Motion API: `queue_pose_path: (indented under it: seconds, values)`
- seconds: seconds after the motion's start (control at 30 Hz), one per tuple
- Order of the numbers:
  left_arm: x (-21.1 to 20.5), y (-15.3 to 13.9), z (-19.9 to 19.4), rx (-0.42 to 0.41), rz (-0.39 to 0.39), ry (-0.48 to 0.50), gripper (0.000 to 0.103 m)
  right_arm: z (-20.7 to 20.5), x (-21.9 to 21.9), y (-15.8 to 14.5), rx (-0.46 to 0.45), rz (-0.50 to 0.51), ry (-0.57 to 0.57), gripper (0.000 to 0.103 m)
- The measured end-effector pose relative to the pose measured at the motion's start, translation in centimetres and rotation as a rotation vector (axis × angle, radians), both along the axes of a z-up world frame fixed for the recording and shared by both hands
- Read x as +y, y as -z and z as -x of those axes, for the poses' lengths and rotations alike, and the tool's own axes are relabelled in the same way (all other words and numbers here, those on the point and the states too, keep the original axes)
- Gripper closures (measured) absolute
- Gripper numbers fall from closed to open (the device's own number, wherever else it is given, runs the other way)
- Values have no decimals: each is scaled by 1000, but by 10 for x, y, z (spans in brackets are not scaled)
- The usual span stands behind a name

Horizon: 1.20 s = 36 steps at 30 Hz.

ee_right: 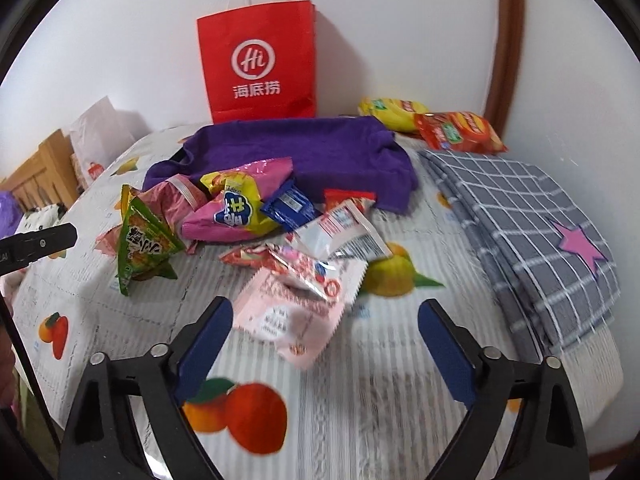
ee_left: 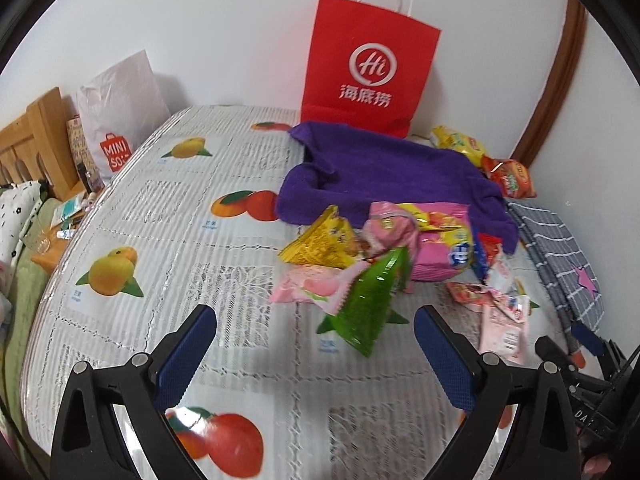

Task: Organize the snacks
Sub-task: 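Move both tools down toward the snack pile beside the purple towel, then grasp the pink pastry packet with the right tool while the left tool grasps the green triangular bag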

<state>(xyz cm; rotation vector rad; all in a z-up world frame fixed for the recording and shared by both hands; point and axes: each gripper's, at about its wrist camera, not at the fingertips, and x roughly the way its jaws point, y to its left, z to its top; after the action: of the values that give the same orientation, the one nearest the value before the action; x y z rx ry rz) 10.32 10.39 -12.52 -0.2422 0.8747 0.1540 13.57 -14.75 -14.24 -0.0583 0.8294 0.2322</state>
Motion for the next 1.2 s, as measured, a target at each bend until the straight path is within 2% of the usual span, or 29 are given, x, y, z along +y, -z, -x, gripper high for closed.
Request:
queue_pose_path:
  seconds: [0.13, 0.27, 0.4, 0.6, 0.73, 0.8, 0.83, 0.87, 0.97, 1.2]
  values:
    - [5, 7, -9, 12, 17, -8, 4, -19, 6, 11, 36, -78, -84, 22]
    - [5, 10, -16, 17, 27, -3, 4, -30, 14, 25, 78, -75, -145, 27]
    - [5, 14, -22, 23, 45, 18, 4, -26, 15, 33, 113, -88, -185, 32]
    - [5, 24, -29, 32, 77, 43, 4, -5, 24, 35, 122, -69, -253, 32]
    - [5, 28, -31, 36, 88, 54, 4, -2, 33, 35, 100, -21, -228, 32]
    - [5, 31, -32, 39, 92, 60, 4, -7, 35, 40, 103, -5, -192, 36]
    - [5, 31, -32, 39, 92, 61, 4, -9, 35, 42, 104, 6, -165, 51]
    - [5, 31, -31, 38, 90, 64, 4, -10, 33, 44, 105, 14, -145, 61]
    - [4, 29, -30, 28, 83, 74, 4, -10, 29, 43, 85, -11, -121, 62]
    - [-19, 18, -30, -5, 45, 160, 5, -9, 21, 46, 59, 9, -65, 62]
